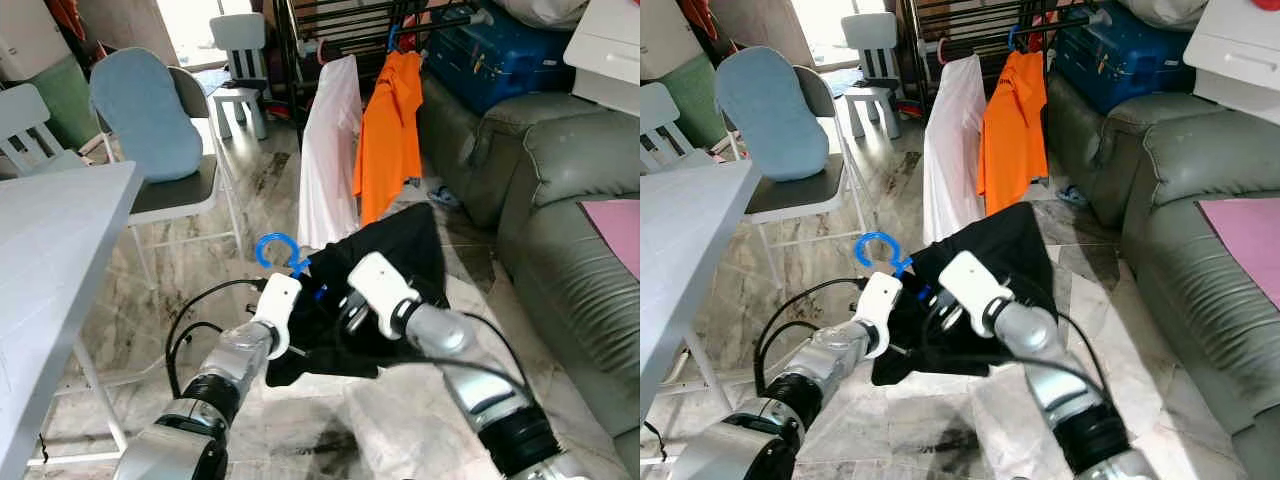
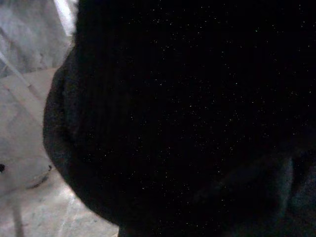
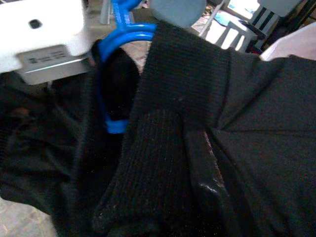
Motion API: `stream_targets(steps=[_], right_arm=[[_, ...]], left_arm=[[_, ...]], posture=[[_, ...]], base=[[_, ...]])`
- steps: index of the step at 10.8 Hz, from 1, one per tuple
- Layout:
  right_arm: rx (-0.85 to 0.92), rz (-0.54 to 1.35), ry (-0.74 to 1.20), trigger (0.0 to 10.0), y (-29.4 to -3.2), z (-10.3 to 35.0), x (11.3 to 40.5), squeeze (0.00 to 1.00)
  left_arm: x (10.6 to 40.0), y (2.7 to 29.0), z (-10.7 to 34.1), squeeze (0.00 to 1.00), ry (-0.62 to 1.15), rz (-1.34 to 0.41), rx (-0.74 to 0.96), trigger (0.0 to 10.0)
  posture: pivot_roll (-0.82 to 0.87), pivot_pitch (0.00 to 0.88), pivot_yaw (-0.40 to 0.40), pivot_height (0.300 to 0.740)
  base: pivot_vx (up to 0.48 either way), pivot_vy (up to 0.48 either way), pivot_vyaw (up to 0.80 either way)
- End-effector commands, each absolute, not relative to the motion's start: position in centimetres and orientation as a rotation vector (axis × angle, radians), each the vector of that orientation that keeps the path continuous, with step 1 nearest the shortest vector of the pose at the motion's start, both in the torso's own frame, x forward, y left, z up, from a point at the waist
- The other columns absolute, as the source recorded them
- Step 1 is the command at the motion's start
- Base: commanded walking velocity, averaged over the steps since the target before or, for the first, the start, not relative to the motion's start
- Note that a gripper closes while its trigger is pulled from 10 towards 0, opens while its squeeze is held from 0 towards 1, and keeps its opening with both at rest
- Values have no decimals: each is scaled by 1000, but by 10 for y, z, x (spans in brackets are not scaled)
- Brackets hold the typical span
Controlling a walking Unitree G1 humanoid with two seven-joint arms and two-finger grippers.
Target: Hang hanger
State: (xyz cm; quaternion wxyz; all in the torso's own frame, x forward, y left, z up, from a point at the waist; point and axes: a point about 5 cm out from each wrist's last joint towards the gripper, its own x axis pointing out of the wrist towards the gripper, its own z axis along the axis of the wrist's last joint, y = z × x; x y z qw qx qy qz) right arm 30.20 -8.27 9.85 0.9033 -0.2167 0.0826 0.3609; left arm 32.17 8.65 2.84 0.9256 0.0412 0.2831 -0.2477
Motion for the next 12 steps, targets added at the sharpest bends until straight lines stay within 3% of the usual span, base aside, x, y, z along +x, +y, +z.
stream_targets(steps=[1, 3, 4, 5, 7, 9, 12], right_arm=[[-414, 948, 281, 0, -46, 67, 275, 0], [-392, 941, 283, 0, -51, 66, 277, 0], [-392, 872, 287, 6078, -63, 65, 281, 0], [-409, 836, 295, 10000, -72, 63, 284, 1000], [-536, 753, 272, 10000, -93, 59, 290, 1000], [-585, 563, 181, 10000, -126, 76, 311, 1000], [-647, 445, 123, 10000, -148, 87, 325, 1000]], left_arm=[[347, 53, 85, 0, 330, -599, 24, 0], [347, 51, 86, 0, 325, -608, 30, 0], [348, 55, 86, 0, 306, -592, 69, 39], [348, 57, 88, 0, 293, -584, 41, 784], [347, 62, 88, 0, 250, -590, 65, 980], [349, 74, 98, 0, 114, -609, 125, 471], [351, 90, 100, 0, 74, -633, 225, 0]], posture=[[-234, 0, 122, 740], [-235, 0, 121, 740], [-236, 0, 122, 740], [-234, 0, 122, 740], [-234, 0, 122, 740], [-240, 0, 123, 740], [-239, 0, 122, 740]], base=[[0, 0, 0], [0, 0, 0], [0, 0, 0], [0, 0, 0], [0, 0, 0], [0, 0, 0], [0, 0, 0]])
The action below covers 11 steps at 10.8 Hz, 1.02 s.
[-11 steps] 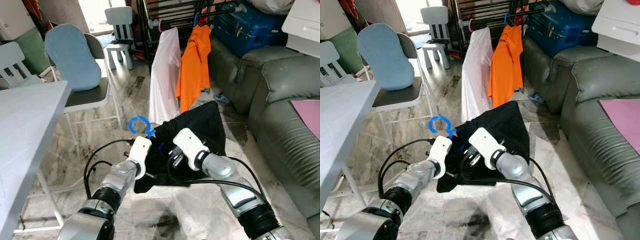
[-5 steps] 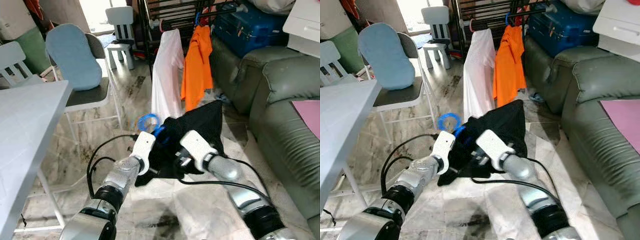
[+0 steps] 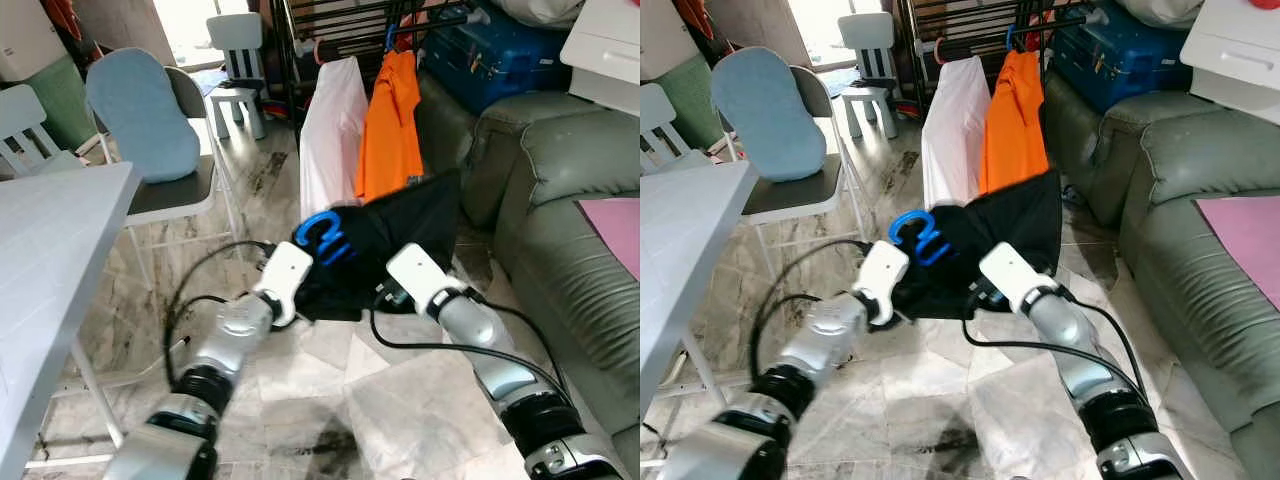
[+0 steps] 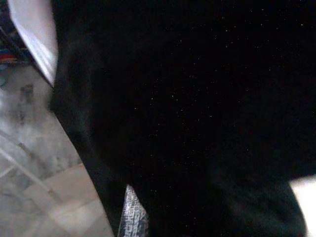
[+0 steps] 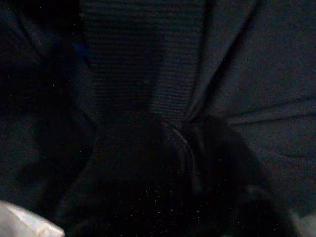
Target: Hang hanger
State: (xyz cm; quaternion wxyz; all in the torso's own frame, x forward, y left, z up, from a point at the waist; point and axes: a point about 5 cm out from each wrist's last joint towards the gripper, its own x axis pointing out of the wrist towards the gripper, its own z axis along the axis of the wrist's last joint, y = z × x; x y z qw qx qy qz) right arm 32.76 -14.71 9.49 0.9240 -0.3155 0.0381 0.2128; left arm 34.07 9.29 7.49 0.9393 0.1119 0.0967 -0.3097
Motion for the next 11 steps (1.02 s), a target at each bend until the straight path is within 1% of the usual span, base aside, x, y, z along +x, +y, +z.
stream_targets(steps=[1, 3, 4, 5, 6, 7, 9, 11], right_arm=[[-667, 421, 95, 10000, -150, 89, 327, 1000], [-627, 377, 21, 10000, -153, 100, 329, 1000], [-574, 401, 14, 10000, -152, 103, 328, 1000], [-545, 462, 17, 10000, -148, 102, 324, 1000], [-520, 602, 26, 10000, -141, 98, 314, 1000], [-537, 689, 50, 10000, -140, 96, 308, 1000], [-502, 806, 113, 10000, -140, 93, 301, 1000], [-522, 878, 202, 10000, -141, 86, 295, 1000]], left_arm=[[352, 92, 99, 0, 80, -635, 233, 0], [351, 102, 86, 0, 190, -622, 295, 0], [352, 105, 83, 0, 215, -596, 274, 0], [353, 107, 81, 0, 244, -558, 255, 0], [354, 110, 77, 0, 273, -506, 225, 0], [354, 111, 76, 0, 277, -478, 199, 0], [355, 112, 76, 0, 284, -468, 187, 0], [355, 115, 73, 0, 307, -423, 158, 0]], posture=[[-239, 0, 122, 740], [-244, 0, 125, 740], [-247, 0, 126, 740], [-250, 0, 126, 740], [-252, 0, 125, 740], [-255, 0, 125, 740], [-255, 0, 124, 740], [-252, 0, 124, 740]], base=[[0, 0, 0], [0, 0, 0], [0, 0, 0], [0, 0, 0], [0, 0, 0], [0, 0, 0], [0, 0, 0], [0, 0, 0]])
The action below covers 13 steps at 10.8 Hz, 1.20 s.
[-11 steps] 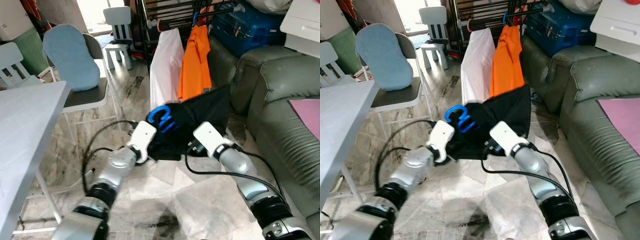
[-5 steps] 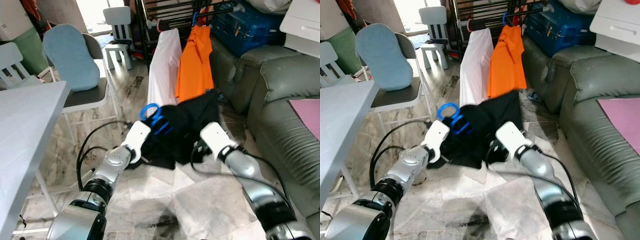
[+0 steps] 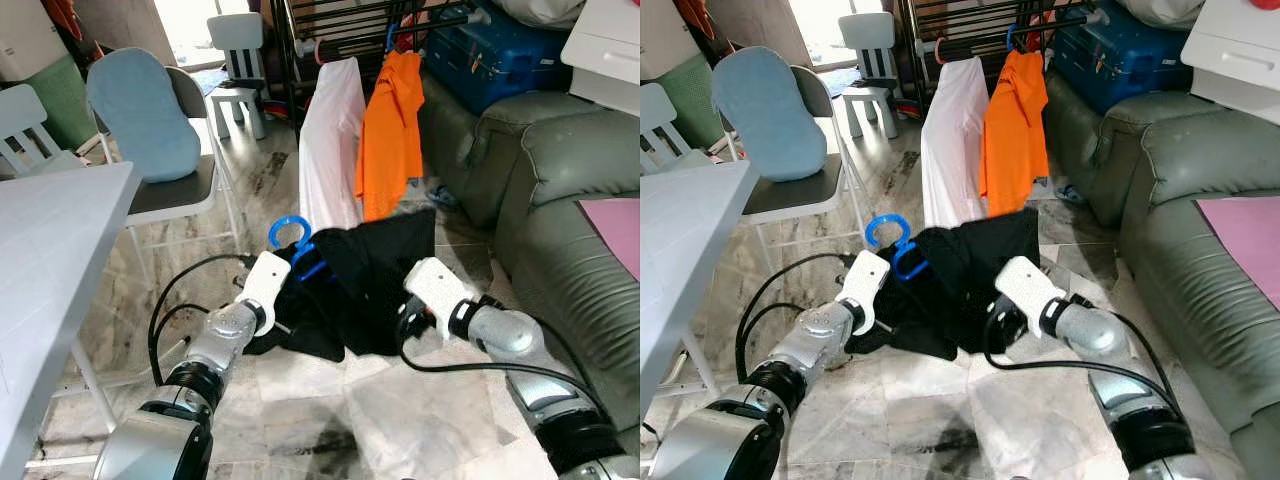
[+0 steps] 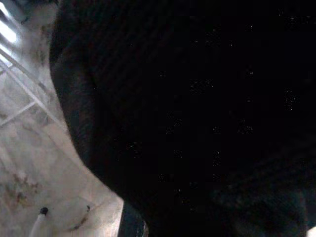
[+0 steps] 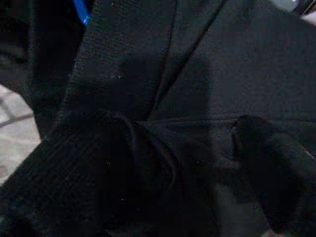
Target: Hang hanger
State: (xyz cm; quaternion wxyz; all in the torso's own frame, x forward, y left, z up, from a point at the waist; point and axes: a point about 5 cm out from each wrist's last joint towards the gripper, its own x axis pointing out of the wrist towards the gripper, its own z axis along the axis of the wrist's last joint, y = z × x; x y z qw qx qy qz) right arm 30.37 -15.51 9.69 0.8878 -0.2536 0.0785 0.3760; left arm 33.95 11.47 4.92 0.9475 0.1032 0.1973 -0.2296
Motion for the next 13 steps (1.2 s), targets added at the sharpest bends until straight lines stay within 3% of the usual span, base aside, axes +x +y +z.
stream_targets(steps=[1, 4, 6, 8, 9, 10, 11, 12, 13], right_arm=[[-588, 863, 244, 10000, -145, 78, 294, 1000], [-789, 829, 298, 10000, -162, 69, 294, 1000], [-701, 839, 222, 10000, -160, 87, 298, 1000], [-588, 701, 148, 10000, -177, 109, 315, 1000], [-550, 594, 96, 10000, -186, 120, 325, 776], [-482, 387, 21, 10000, -199, 137, 340, 337], [-431, 349, 9, 10000, -199, 140, 343, 231], [-445, 415, 16, 10000, -190, 136, 341, 0], [-449, 486, 40, 10000, -184, 129, 336, 0]], left_arm=[[352, 115, 67, 0, 327, -395, 137, 0], [340, 122, 48, 0, 387, -352, 143, 0], [341, 134, 48, 0, 395, -273, 114, 0], [352, 149, 62, 0, 330, -144, 43, 0], [355, 152, 69, 0, 304, -115, 15, 392], [359, 153, 75, 0, 279, -102, -11, 1882], [360, 152, 76, 0, 275, -105, -18, 1804], [360, 150, 77, 0, 269, -119, -26, 1725], [360, 149, 77, 0, 269, -130, -26, 1529]], posture=[[-251, 0, 125, 740], [-254, 0, 125, 740], [-256, 0, 128, 740], [-259, 0, 129, 740], [-259, 0, 130, 740], [-258, 0, 131, 740], [-256, 0, 133, 740], [-253, 0, 135, 740], [-252, 0, 134, 740]], base=[[0, 0, 0], [0, 0, 0], [0, 0, 0], [0, 0, 0], [0, 0, 0], [0, 0, 0], [0, 0, 0], [0, 0, 0], [0, 0, 0]])
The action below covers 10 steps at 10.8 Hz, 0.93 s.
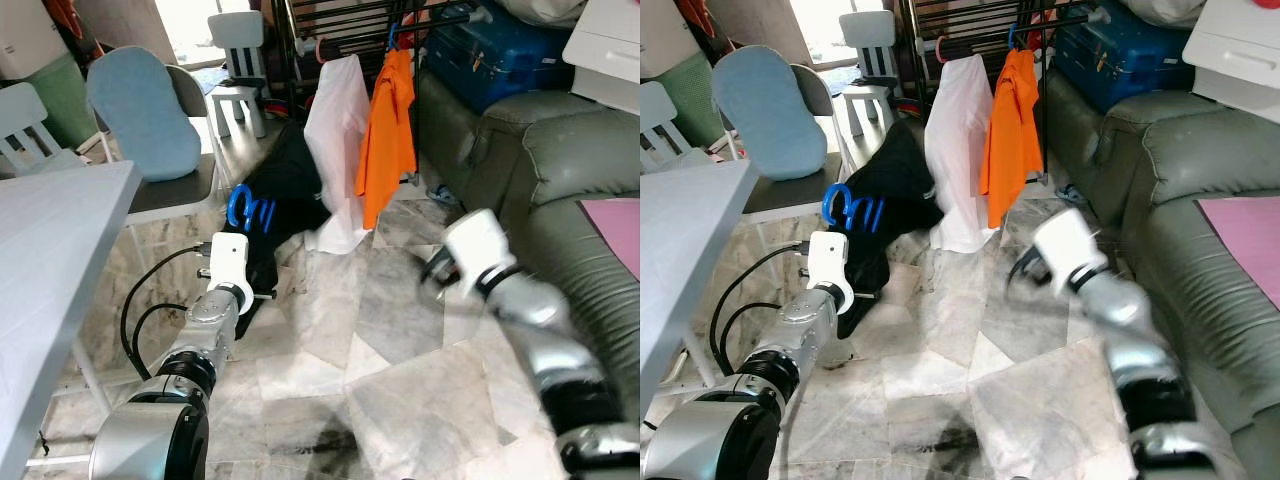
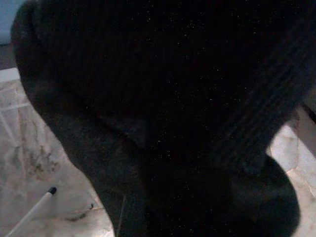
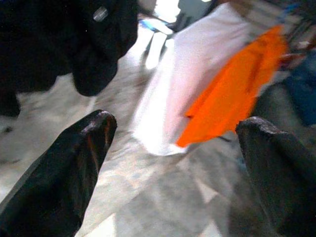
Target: Hang hanger
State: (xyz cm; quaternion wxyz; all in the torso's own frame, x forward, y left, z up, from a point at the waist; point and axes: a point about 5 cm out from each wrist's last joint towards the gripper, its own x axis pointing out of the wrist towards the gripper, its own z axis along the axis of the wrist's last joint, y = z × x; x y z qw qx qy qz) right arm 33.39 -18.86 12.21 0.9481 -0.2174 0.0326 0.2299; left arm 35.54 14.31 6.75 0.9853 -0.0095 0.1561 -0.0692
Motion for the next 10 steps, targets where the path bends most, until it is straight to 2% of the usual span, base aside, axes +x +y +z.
stream_targets(steps=[1, 3, 4, 8, 10], right_arm=[[-449, 543, 60, 10000, -180, 123, 331, 0], [-467, 677, 75, 10000, -175, 120, 321, 0], [-526, 697, 56, 10000, -181, 129, 322, 0], [-654, 783, 43, 10000, -211, 161, 318, 0], [-663, 876, 66, 10000, -213, 170, 310, 0]], left_arm=[[360, 148, 77, 0, 269, -134, -25, 1490], [360, 142, 79, 0, 247, -229, 40, 863], [357, 134, 80, 0, 234, -396, 158, 0], [343, 142, 72, 0, 279, -753, 422, 0], [335, 144, 67, 0, 306, -874, 552, 0]], posture=[[-252, 0, 134, 740], [-252, 0, 135, 740], [-253, 0, 136, 740], [-254, 0, 137, 740], [-256, 0, 137, 740]], base=[[0, 0, 0], [0, 0, 0], [0, 0, 0], [0, 0, 0], [0, 0, 0]])
